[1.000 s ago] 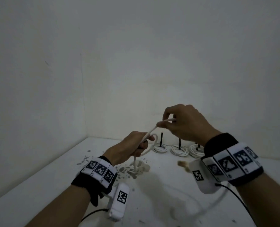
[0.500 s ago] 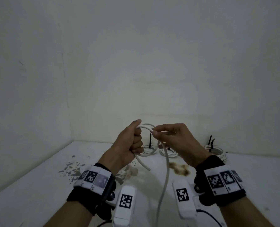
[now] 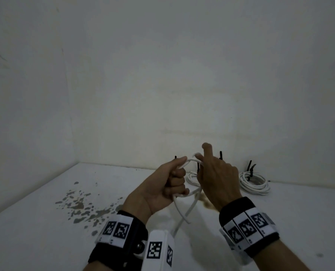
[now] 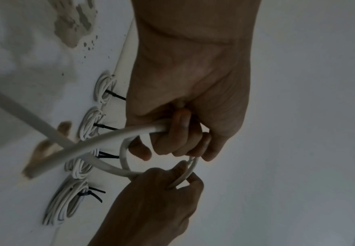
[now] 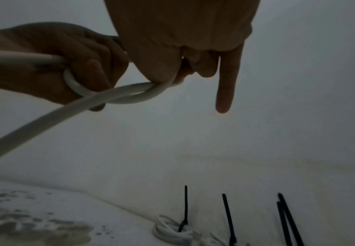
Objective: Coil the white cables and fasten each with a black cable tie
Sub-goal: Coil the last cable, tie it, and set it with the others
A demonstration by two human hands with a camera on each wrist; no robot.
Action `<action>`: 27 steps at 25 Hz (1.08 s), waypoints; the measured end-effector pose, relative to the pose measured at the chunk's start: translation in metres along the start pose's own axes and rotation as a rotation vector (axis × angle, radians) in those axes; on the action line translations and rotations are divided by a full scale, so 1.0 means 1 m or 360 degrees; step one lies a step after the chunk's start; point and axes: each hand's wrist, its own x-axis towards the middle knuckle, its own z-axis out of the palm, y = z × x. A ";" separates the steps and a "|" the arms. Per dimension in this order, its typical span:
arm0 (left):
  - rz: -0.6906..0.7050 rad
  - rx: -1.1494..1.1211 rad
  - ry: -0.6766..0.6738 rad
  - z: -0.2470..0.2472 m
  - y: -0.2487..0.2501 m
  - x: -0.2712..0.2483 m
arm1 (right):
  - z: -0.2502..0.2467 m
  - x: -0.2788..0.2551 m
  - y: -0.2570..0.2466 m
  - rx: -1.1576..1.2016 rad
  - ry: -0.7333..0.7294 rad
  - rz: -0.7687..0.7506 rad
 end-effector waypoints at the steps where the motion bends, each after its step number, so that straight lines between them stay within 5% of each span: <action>1: -0.0023 -0.0002 0.0018 -0.003 -0.001 0.002 | 0.002 -0.006 0.001 0.0113 -0.0118 0.0082; 6: -0.0252 -0.0028 0.0133 -0.022 0.001 0.004 | -0.020 0.004 -0.002 0.2145 -0.0770 0.1231; 8: -0.0275 0.0098 0.0175 -0.022 0.002 0.002 | -0.027 0.011 0.001 0.2494 -0.0931 0.1495; 11: -0.0292 0.0534 0.0171 -0.020 0.009 0.000 | -0.029 0.018 0.005 0.2603 -0.0845 0.1709; 14: -0.0300 0.0906 0.0245 -0.034 0.024 -0.005 | -0.039 0.015 0.014 0.2029 -0.0870 0.1339; 19: -0.0284 0.1418 0.0451 -0.068 0.032 -0.020 | -0.054 0.015 0.027 0.0540 -0.1016 0.0186; 24: -0.0039 0.1644 0.0647 -0.067 0.043 -0.019 | -0.035 0.029 0.027 -0.0145 -0.0379 -0.0206; 27: 0.0211 0.1940 0.0617 -0.068 0.061 -0.024 | -0.030 0.030 0.031 -0.0288 -0.0365 -0.0268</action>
